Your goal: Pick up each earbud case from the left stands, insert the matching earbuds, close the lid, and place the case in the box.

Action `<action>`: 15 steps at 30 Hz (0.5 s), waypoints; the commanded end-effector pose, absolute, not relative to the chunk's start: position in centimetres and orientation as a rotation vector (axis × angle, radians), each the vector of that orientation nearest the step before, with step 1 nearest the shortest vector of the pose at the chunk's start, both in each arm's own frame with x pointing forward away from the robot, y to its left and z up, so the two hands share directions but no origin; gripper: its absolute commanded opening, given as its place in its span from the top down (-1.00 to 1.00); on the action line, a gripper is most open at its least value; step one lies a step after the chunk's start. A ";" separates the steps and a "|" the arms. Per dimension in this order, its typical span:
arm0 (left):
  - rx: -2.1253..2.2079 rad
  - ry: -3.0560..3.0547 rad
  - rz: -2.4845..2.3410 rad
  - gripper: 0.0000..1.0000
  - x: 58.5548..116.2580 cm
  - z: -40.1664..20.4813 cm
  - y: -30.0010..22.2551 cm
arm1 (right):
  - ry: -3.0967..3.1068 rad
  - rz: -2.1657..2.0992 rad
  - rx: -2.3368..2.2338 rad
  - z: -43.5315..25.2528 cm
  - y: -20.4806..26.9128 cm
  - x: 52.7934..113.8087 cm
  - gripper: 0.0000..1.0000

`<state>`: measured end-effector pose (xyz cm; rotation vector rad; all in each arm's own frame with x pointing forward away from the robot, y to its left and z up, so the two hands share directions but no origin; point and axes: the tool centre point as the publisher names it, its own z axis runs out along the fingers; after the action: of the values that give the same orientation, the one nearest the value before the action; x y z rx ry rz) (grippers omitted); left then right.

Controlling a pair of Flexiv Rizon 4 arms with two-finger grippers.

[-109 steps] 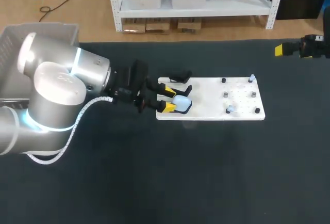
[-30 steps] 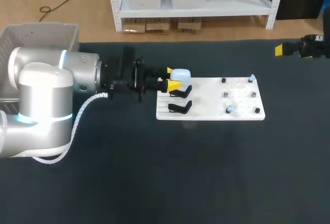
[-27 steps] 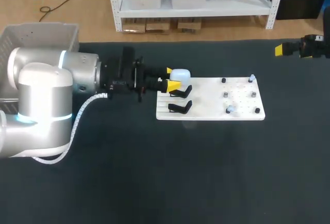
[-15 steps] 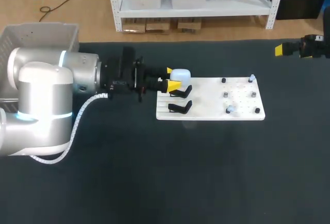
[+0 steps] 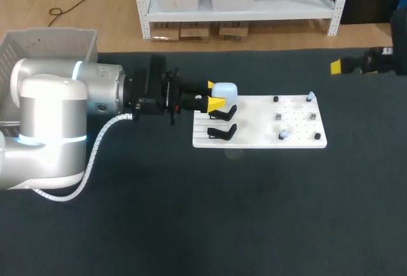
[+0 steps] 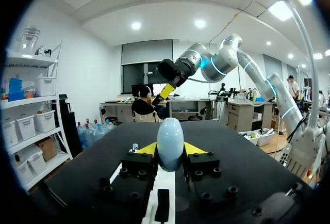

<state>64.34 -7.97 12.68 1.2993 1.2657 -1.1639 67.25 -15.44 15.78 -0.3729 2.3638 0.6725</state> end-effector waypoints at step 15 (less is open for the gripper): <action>1.255 1.290 -1.233 1.00 64.0 11.2 -8.1 | 2.493 0.613 -0.616 17.5 -7.1 60.6 -1.00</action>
<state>64.02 -8.04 11.66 1.2650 1.2948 -1.2361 60.85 -8.27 17.15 -0.6270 2.4733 0.6767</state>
